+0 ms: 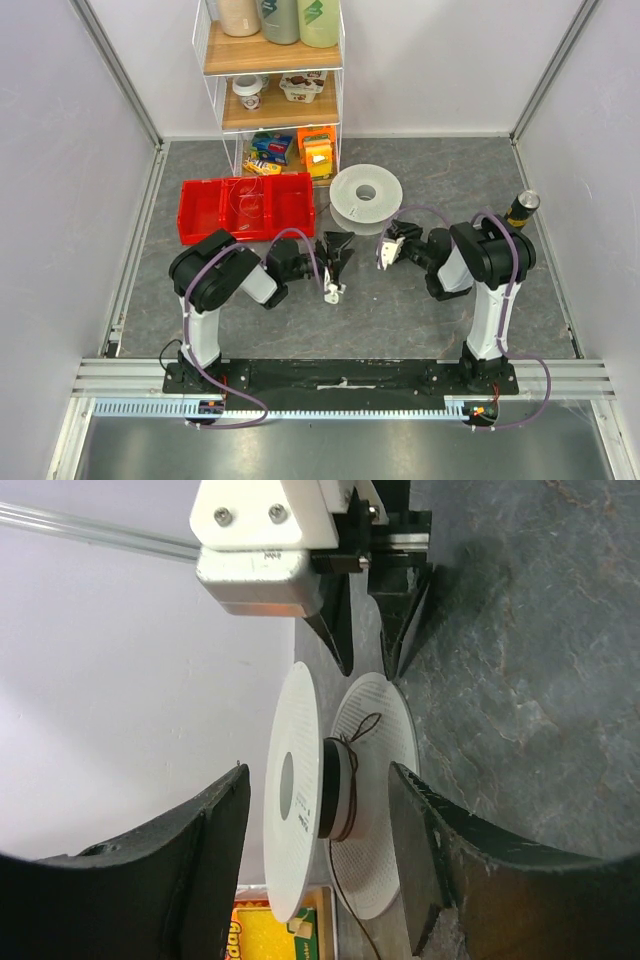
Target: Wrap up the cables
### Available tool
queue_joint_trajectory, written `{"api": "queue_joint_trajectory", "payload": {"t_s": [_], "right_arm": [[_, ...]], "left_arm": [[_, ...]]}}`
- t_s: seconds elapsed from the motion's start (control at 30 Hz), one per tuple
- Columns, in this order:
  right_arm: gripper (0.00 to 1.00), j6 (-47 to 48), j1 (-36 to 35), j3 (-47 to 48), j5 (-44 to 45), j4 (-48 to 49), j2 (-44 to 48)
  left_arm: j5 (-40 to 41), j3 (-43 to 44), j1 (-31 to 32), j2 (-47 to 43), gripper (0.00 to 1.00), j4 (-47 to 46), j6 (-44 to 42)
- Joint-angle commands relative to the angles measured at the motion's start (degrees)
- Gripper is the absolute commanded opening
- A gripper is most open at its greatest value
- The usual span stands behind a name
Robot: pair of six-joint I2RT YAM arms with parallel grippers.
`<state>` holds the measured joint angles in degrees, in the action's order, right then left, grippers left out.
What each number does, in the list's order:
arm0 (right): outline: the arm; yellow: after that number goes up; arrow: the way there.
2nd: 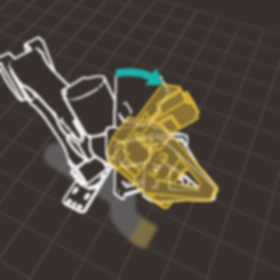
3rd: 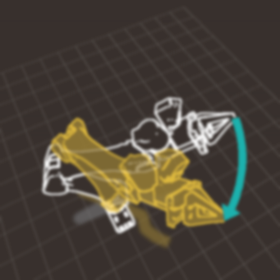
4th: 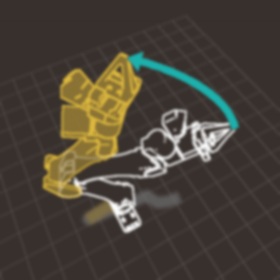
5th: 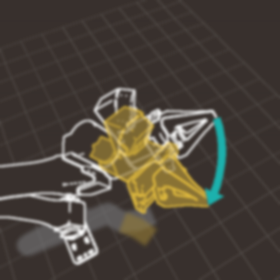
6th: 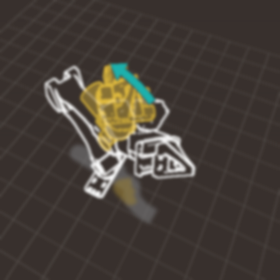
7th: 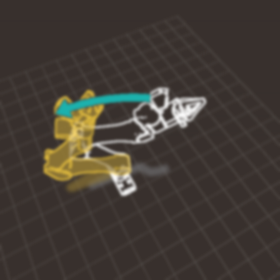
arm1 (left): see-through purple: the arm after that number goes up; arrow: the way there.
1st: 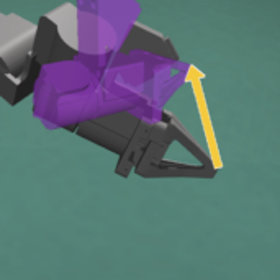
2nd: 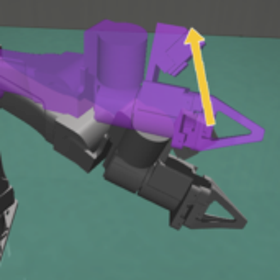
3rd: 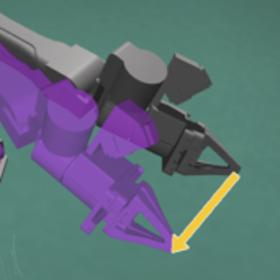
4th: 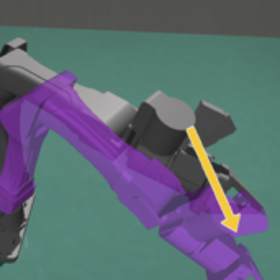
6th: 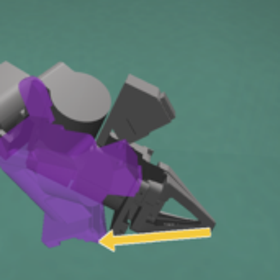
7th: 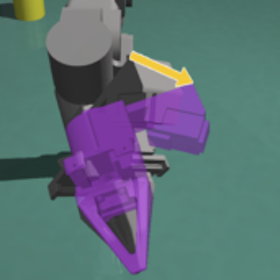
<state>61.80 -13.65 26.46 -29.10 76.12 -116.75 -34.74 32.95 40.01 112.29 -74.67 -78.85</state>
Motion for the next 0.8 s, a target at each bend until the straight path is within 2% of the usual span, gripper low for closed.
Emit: {"api": "queue_joint_trajectory", "payload": {"t_s": [0.0, 0.1, 0.23, 0.4, 0.6, 0.63, 0.67, 0.73, 0.77], "right_arm": [[0.44, -0.7, 0.1, -3.5, -2.6, 24.5, 0.3], [0.5, -0.6, -0.1, -5.4, -3.9, 24.5, 2.3], [0.62, -1.1, -0.1, -8.0, -4.6, 24.4, 5.7], [0.76, -2.5, -0.1, -11.1, -6.6, 24.3, 11.9], [0.83, -4.1, 0.0, -15.5, -9.0, 20.8, 22.1], [0.84, -4.8, -0.1, -15.9, -9.0, 18.4, 25.2], [0.84, -5.2, -0.1, -16.1, -9.0, 14.8, 28.6], [0.88, -5.5, -0.1, -14.4, -8.3, -1.6, 39.8], [0.92, -4.9, -0.1, -12.3, -8.1, -17.6, 45.4]], "left_arm": [[-2.2, -1.8, 0.4, -3.0, 0.64, -16.6, 1.0], [-2.1, -3.1, 0.6, -4.5, 0.64, -15.8, 1.2], [-1.5, -5.1, 0.8, -8.4, 0.64, -12.9, 2.1], [-0.7, -7.6, 0.8, -16.1, 0.65, -5.2, 4.1], [0.1, -11.2, 0.9, -28.0, 0.68, 6.7, 7.4], [1.2, -11.1, 0.9, -30.6, 0.69, 11.3, 9.2], [2.4, -10.2, 1.0, -34.2, 0.96, 16.4, 10.5], [5.4, -7.0, 0.9, -40.9, 0.97, 29.1, 16.0], [6.6, -5.2, 0.8, -43.7, 0.97, 37.1, 18.1]]}}
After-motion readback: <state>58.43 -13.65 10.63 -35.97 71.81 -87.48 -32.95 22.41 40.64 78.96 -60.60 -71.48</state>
